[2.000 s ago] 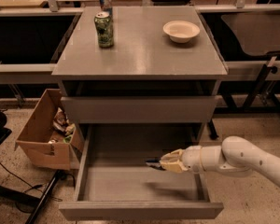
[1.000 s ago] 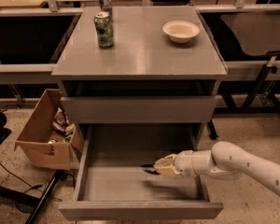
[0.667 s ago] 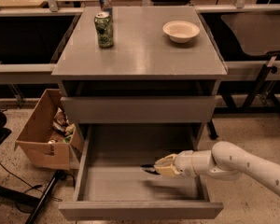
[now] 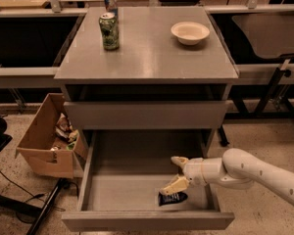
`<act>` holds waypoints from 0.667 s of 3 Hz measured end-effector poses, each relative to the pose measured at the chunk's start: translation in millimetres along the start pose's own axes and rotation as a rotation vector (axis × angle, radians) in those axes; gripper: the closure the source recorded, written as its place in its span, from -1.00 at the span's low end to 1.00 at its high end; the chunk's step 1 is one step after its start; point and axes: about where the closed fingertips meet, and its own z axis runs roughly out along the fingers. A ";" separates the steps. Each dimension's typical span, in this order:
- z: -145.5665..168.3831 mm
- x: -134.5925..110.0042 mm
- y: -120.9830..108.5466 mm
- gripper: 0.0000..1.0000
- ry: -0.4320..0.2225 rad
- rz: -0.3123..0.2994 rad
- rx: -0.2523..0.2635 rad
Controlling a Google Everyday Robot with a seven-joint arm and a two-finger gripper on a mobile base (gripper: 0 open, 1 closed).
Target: Place rxbar blueberry into middle drawer
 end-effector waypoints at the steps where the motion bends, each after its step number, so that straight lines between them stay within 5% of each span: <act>1: 0.0 0.0 0.0 -1.00 0.000 0.000 0.000; 2: -22.9 -19.7 17.7 -1.00 -0.021 -0.060 -0.028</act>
Offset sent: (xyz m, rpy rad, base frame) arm -0.0506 -0.0219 0.1210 0.0606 -0.1781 0.1759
